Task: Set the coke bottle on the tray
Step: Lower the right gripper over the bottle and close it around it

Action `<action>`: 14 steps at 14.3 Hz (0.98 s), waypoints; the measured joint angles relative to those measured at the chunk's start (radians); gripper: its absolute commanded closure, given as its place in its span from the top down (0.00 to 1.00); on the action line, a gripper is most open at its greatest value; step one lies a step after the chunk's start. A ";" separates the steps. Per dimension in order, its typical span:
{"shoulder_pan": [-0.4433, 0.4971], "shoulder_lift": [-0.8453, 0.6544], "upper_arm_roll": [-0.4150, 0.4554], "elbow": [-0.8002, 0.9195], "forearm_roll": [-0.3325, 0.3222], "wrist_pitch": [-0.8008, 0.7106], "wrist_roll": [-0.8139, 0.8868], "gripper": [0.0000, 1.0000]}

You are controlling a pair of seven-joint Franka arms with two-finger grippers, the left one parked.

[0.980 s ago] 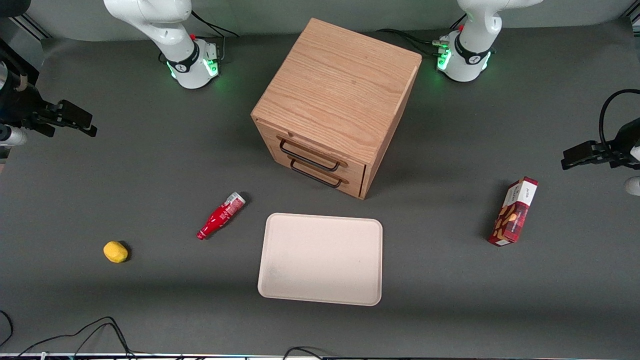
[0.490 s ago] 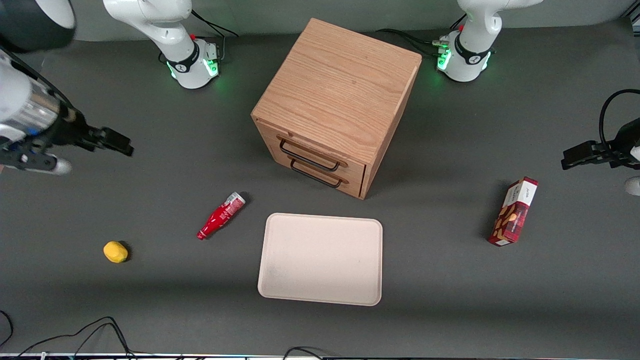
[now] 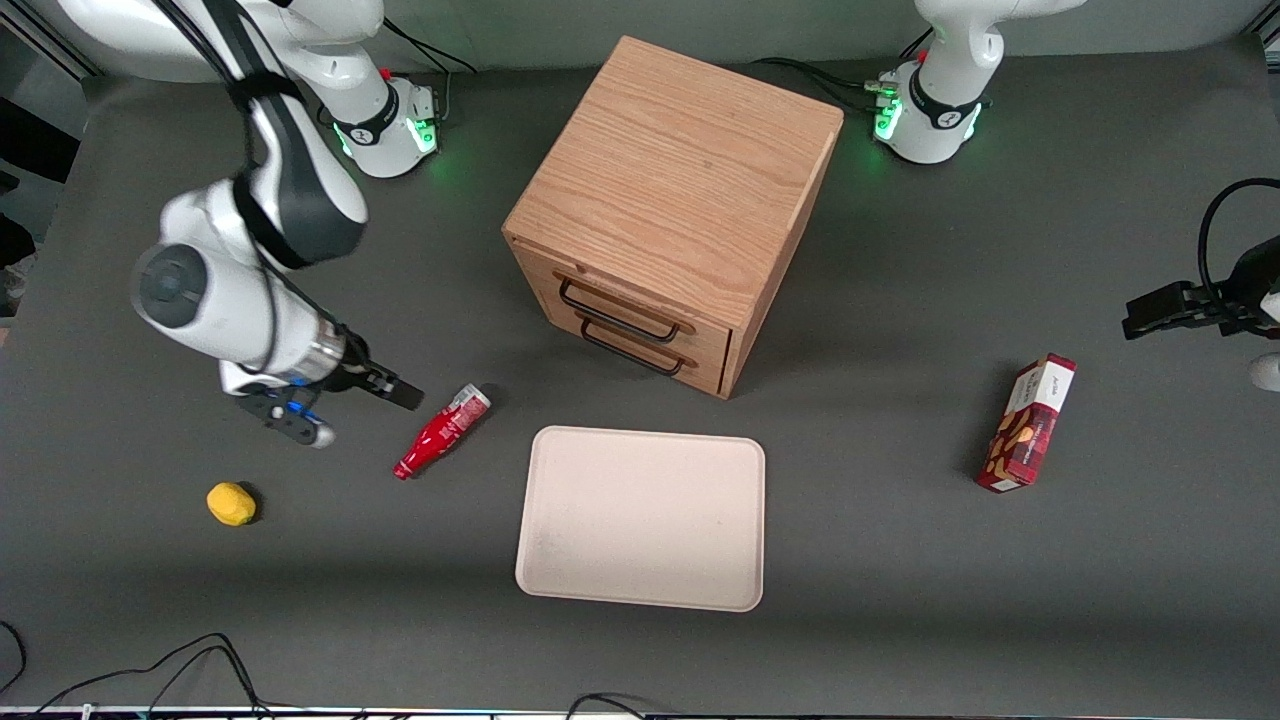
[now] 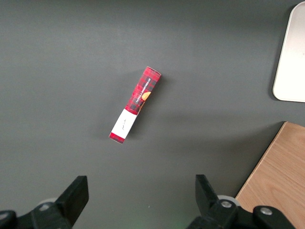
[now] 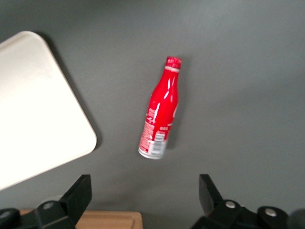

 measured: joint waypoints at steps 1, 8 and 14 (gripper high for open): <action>0.001 0.025 0.000 -0.030 0.000 0.049 0.032 1.00; -0.004 0.223 -0.004 -0.068 -0.082 0.268 0.214 1.00; -0.004 0.318 -0.011 -0.067 -0.140 0.365 0.260 0.61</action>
